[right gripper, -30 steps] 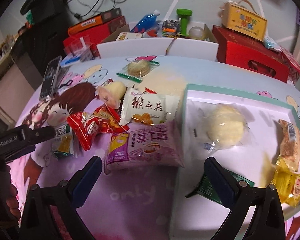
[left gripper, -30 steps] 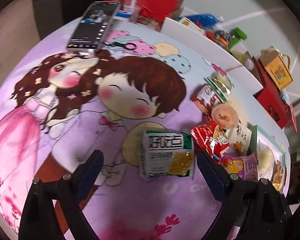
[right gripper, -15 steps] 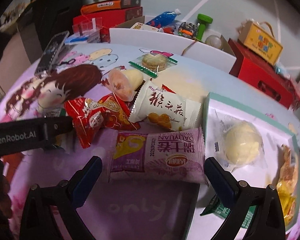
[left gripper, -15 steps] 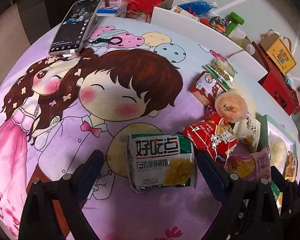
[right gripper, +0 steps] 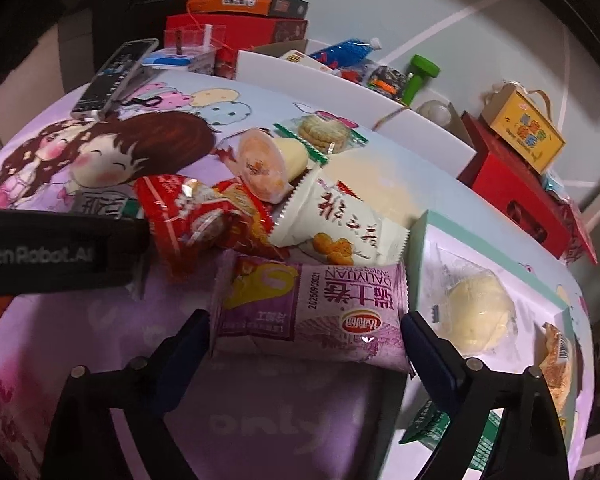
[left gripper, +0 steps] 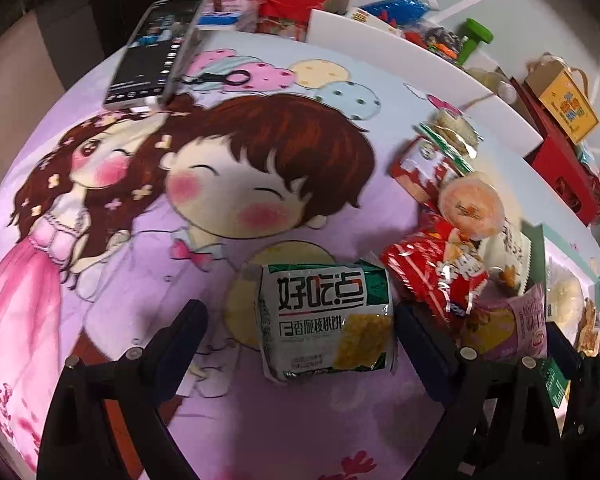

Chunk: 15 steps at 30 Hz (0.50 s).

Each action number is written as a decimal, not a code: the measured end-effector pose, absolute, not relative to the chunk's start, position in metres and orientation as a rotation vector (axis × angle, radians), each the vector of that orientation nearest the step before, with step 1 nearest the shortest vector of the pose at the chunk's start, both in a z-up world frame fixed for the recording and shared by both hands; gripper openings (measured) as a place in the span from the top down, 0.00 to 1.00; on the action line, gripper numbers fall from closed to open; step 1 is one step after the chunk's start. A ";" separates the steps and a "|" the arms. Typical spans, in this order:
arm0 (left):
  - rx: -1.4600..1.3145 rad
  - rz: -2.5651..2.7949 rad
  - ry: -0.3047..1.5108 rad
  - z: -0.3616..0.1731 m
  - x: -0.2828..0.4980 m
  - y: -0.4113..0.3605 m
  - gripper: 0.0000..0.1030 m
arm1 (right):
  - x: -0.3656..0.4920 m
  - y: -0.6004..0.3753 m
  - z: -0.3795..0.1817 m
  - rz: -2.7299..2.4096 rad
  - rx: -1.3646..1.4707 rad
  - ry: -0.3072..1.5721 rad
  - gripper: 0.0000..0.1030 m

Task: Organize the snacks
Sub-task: 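Move both tools back toward the remaining snacks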

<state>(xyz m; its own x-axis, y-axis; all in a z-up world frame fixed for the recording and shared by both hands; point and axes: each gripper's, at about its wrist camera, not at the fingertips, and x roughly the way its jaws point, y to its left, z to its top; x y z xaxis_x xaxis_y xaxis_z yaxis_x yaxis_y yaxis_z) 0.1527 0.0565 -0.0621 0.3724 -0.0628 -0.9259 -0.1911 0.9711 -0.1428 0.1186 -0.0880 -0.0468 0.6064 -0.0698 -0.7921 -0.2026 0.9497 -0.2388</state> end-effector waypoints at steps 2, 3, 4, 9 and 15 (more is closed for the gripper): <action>-0.240 0.114 1.184 -0.061 0.152 0.063 0.08 | 0.118 -0.086 -0.046 0.116 -0.302 0.924 0.07; -0.244 0.125 1.184 -0.061 0.151 0.066 0.08 | 0.117 -0.085 -0.045 0.148 -0.283 0.932 0.07; -0.253 0.132 1.186 -0.062 0.151 0.070 0.08 | 0.117 -0.085 -0.045 0.186 -0.251 0.947 0.07; -0.271 0.161 1.186 -0.062 0.149 0.080 0.08 | 0.117 -0.090 -0.042 0.259 -0.127 0.974 0.07; -0.261 0.153 1.191 -0.066 0.151 0.076 0.08 | 0.120 -0.091 -0.047 0.250 -0.092 0.978 0.07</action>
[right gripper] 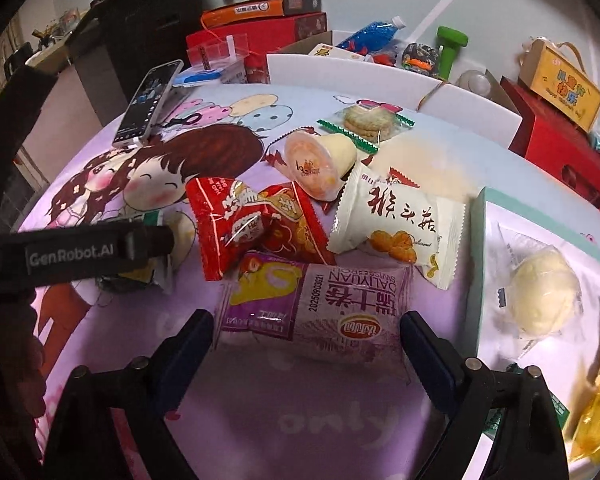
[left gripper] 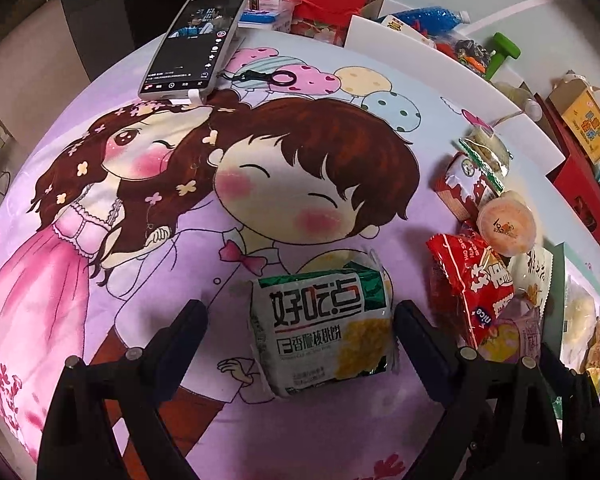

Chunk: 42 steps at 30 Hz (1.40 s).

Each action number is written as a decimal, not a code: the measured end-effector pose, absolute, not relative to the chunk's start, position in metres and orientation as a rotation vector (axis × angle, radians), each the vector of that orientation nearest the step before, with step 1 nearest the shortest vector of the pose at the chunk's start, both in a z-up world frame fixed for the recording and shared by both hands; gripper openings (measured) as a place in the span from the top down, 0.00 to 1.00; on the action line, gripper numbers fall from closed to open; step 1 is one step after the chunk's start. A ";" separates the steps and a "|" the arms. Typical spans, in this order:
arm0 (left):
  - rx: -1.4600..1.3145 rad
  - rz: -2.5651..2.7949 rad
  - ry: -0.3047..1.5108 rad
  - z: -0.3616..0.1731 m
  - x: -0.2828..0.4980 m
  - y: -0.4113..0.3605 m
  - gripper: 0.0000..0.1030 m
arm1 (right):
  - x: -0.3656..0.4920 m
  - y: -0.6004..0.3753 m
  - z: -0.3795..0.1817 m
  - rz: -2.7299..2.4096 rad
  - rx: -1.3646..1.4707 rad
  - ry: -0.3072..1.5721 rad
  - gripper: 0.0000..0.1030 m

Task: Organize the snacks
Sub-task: 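Move both tools back toward the remaining snacks, then grasp the green-and-white biscuit pack with the left tool while the right tool grasps the purple roll-cake pack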

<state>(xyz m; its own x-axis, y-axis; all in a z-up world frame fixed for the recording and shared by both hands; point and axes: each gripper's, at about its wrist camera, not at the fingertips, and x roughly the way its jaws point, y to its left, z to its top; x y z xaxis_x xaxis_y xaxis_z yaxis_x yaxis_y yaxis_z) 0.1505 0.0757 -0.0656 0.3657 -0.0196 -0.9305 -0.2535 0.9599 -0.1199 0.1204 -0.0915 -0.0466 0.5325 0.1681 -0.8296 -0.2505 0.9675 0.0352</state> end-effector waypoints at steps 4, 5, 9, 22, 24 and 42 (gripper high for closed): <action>-0.242 0.158 1.191 -0.069 0.153 0.073 0.08 | 0.124 -0.089 -0.048 0.245 -0.092 0.974 0.06; -0.237 0.160 1.191 -0.070 0.154 0.071 0.08 | 0.124 -0.088 -0.049 0.245 -0.095 0.971 0.06; -0.232 0.161 1.186 -0.071 0.154 0.070 0.08 | 0.124 -0.086 -0.051 0.243 -0.101 0.946 0.04; -0.221 0.163 1.184 -0.071 0.154 0.067 0.08 | 0.134 -0.087 -0.054 0.211 -0.062 0.932 0.02; -0.225 0.158 1.183 -0.070 0.154 0.068 0.13 | 0.133 -0.085 -0.054 0.208 -0.077 0.930 0.06; -0.232 0.131 1.117 -0.040 0.143 0.072 0.50 | 0.118 -0.101 -0.023 0.249 -0.007 0.888 0.17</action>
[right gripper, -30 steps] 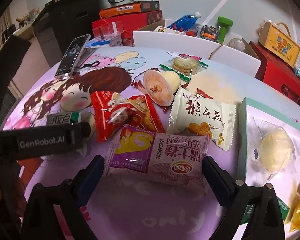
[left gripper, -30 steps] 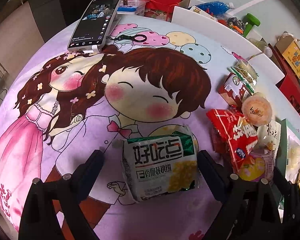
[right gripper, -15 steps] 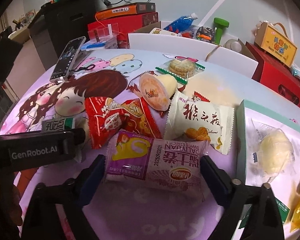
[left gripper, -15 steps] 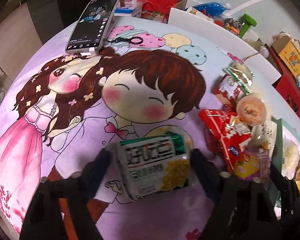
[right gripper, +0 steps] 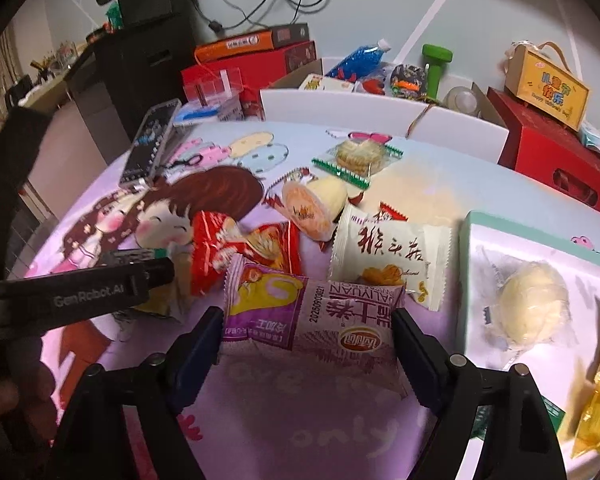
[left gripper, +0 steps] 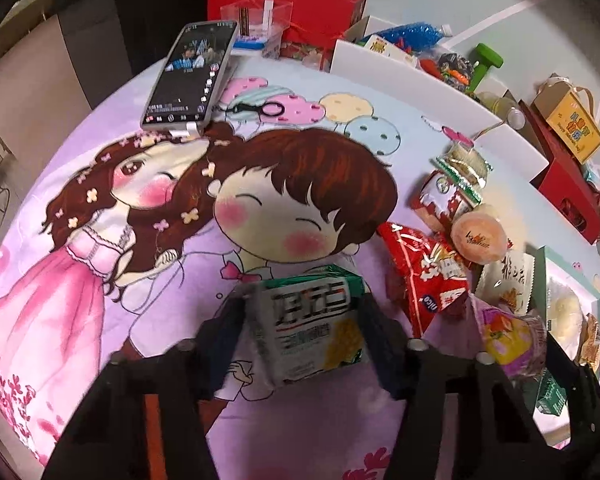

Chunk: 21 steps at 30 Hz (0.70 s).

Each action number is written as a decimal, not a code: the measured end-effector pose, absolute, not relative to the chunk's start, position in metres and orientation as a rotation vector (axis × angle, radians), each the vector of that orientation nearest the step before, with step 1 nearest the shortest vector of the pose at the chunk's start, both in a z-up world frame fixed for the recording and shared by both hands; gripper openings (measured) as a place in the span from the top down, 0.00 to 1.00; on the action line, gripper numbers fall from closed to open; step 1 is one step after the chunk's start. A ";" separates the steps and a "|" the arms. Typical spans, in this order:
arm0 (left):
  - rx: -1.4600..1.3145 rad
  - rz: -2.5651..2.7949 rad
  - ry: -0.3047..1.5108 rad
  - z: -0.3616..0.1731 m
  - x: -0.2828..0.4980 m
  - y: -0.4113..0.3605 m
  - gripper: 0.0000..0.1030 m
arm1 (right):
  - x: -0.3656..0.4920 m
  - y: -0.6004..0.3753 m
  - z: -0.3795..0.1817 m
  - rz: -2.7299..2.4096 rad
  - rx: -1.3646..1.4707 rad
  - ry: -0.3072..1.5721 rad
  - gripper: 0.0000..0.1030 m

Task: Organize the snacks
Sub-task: 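Grasp the green-and-white biscuit pack with the left tool while the right tool grasps the purple roll-cake pack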

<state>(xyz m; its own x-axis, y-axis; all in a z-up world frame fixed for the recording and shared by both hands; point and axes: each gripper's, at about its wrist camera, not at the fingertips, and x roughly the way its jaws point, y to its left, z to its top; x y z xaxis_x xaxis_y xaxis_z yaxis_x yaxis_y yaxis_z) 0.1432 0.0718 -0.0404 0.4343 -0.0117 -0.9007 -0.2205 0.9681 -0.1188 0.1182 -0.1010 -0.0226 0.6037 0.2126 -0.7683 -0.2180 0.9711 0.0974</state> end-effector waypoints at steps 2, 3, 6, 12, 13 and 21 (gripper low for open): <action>-0.232 0.122 1.108 -0.037 0.142 0.071 0.52 | 0.114 -0.103 -0.016 0.246 -0.011 0.874 0.17; -0.228 0.125 1.105 -0.036 0.142 0.071 0.52 | 0.113 -0.104 -0.014 0.244 -0.012 0.869 0.17; -0.226 0.132 1.115 -0.041 0.144 0.070 0.50 | 0.108 -0.109 -0.007 0.242 -0.004 0.853 0.17; -0.229 0.099 1.117 -0.045 0.147 0.065 0.20 | 0.103 -0.117 -0.001 0.230 -0.007 0.839 0.17; -0.222 0.096 1.124 -0.047 0.148 0.062 0.20 | 0.104 -0.117 -0.001 0.228 -0.005 0.839 0.17; -0.185 0.142 1.193 -0.070 0.152 0.060 0.20 | 0.104 -0.125 -0.003 0.216 0.012 0.846 0.17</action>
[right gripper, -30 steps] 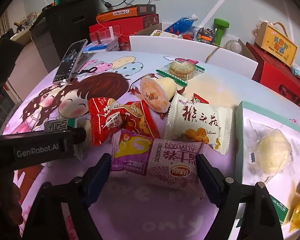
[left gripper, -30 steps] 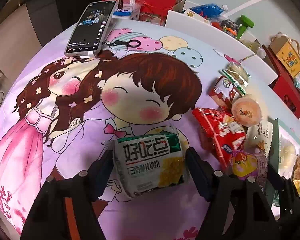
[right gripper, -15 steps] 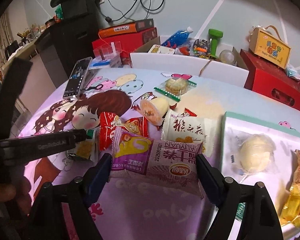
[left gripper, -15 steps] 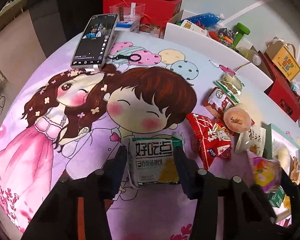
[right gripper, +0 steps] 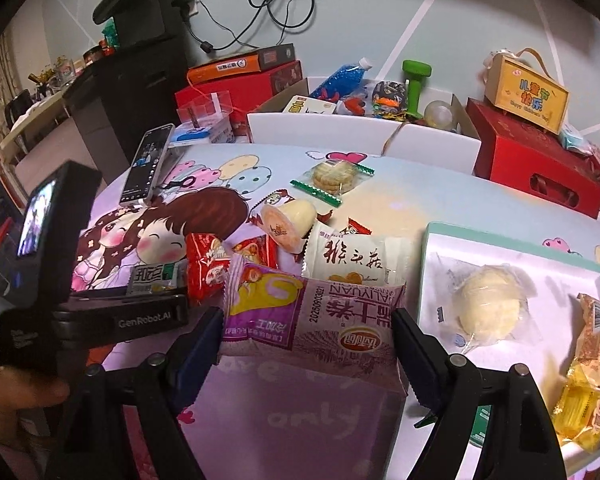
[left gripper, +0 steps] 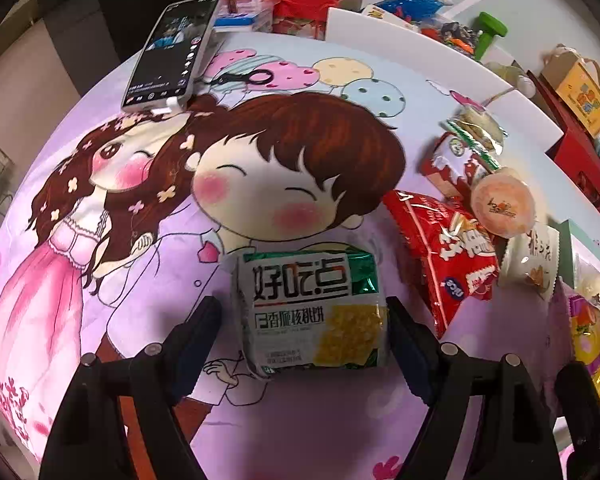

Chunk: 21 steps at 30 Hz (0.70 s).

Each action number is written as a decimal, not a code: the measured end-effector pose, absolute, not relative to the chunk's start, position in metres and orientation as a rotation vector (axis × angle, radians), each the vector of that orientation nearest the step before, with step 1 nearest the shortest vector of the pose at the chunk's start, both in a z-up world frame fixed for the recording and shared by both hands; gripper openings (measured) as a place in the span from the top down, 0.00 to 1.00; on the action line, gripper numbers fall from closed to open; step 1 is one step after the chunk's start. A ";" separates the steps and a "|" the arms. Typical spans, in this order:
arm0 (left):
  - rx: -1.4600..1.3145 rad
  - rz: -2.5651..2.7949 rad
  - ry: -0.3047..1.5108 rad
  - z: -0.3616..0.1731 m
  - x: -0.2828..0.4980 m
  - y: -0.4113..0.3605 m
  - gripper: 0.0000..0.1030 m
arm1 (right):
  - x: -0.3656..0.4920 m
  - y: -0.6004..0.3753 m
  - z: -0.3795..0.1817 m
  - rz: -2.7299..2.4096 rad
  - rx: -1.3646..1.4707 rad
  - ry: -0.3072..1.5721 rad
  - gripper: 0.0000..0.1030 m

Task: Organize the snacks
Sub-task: 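Grasp the green-and-white biscuit pack with the left tool while the right tool grasps the purple roll-cake pack, then carry both packs over the white tray and open both tools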

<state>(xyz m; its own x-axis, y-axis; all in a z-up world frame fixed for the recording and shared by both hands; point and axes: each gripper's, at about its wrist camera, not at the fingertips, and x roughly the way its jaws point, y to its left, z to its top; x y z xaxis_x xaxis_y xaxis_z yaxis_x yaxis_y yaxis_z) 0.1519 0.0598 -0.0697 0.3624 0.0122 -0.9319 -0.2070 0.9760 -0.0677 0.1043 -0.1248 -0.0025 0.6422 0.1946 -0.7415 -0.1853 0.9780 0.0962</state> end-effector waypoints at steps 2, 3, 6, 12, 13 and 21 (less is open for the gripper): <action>-0.199 0.140 1.183 -0.067 0.151 0.062 0.25 | 0.104 -0.126 -0.003 0.215 0.019 0.848 0.17; -0.204 0.133 1.176 -0.065 0.150 0.062 0.34 | 0.105 -0.127 -0.002 0.216 0.020 0.847 0.17; -0.203 0.130 1.166 -0.060 0.147 0.064 0.37 | 0.104 -0.129 0.000 0.215 0.025 0.839 0.17; -0.213 0.134 1.129 -0.044 0.142 0.069 0.38 | 0.100 -0.133 0.007 0.213 0.035 0.823 0.17; -0.213 0.134 1.121 -0.041 0.141 0.070 0.39 | 0.099 -0.134 0.009 0.212 0.036 0.819 0.17; -0.192 0.085 1.024 -0.003 0.134 0.052 0.39 | 0.094 -0.151 0.023 0.188 0.061 0.785 0.17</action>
